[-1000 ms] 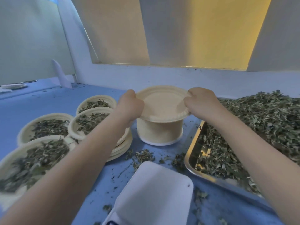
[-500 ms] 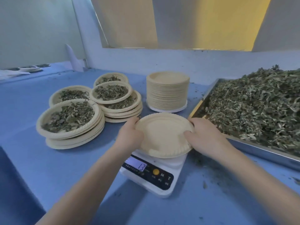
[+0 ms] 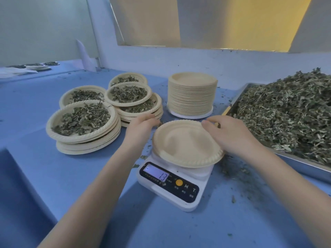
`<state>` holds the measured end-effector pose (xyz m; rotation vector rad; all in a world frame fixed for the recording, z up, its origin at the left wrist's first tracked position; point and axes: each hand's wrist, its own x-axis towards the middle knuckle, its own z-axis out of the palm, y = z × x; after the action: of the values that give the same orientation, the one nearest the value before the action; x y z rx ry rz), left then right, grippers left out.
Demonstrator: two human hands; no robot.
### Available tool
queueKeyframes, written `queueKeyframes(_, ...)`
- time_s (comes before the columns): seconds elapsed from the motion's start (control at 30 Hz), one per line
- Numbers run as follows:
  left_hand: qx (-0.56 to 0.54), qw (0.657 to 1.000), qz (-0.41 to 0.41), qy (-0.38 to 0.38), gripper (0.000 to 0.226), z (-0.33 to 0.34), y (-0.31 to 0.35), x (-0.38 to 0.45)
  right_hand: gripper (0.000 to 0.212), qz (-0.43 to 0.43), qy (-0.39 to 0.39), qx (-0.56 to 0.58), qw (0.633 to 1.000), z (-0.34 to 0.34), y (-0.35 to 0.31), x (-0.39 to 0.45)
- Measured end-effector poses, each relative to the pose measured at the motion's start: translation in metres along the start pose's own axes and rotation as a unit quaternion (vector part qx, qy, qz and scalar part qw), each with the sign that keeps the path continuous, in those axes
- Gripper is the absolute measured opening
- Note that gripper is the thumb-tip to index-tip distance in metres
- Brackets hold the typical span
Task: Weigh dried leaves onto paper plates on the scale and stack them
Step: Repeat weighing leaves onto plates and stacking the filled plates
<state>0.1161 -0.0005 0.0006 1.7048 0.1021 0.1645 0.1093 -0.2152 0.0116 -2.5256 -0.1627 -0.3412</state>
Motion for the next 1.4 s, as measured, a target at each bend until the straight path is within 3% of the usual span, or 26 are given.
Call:
queueKeyframes(0.2, -0.057, 0.998, -0.021, 0.011, 0.011, -0.002, -0.012, -0.005, 0.037, -0.013, -0.003, 0.007, 1.000, 0.003, -0.001, 0.000)
queueKeyframes(0.37, -0.030, 0.999, 0.015, -0.003, 0.012, 0.000, -0.008, -0.007, 0.036, -0.010, 0.000, 0.000, 1.000, 0.004, 0.002, 0.001)
queueKeyframes(0.5, -0.013, 0.999, 0.029, -0.008, 0.033, 0.002, -0.008, -0.009, 0.036, -0.004, -0.001, -0.005, 1.000, 0.003, 0.004, 0.001)
queueKeyframes(0.6, 0.006, 0.998, 0.058, -0.017, 0.015, 0.001, -0.009, -0.007, 0.039, 0.003, -0.007, -0.006, 1.000, 0.002, 0.003, 0.000)
queueKeyframes(0.73, 0.018, 0.998, 0.060, -0.018, 0.019, 0.002, -0.013, -0.005, 0.040, -0.001, -0.031, -0.026, 0.999, -0.003, 0.000, -0.002)
queueKeyframes(0.77, 0.020, 0.999, 0.047, -0.013, 0.026, 0.003, -0.014, -0.004, 0.047, -0.009, -0.052, -0.027, 0.998, -0.006, 0.000, -0.004)
queueKeyframes(0.83, 0.018, 0.999, 0.033, -0.008, 0.030, 0.004, -0.017, -0.004, 0.079, -0.032, -0.134, -0.040, 0.990, -0.015, -0.004, -0.009)
queueKeyframes(0.93, 0.006, 1.000, 0.026, -0.006, 0.019, 0.004, -0.017, -0.004, 0.123, -0.078, -0.251, -0.107, 0.959, -0.023, -0.014, -0.021)
queueKeyframes(1.17, -0.005, 0.999, 0.034, -0.017, 0.012, 0.001, -0.019, -0.005, 0.130, -0.150, -0.262, -0.215, 0.929, -0.014, -0.020, -0.029)
queueKeyframes(1.3, -0.048, 0.999, -0.016, 0.003, 0.012, -0.002, -0.021, -0.004, 0.133, -0.147, -0.261, -0.247, 0.922, -0.009, -0.021, -0.029)
queueKeyframes(1.4, -0.038, 0.999, 0.000, -0.024, 0.010, -0.002, -0.022, -0.007, 0.134, -0.146, -0.258, -0.253, 0.921, -0.008, -0.021, -0.029)
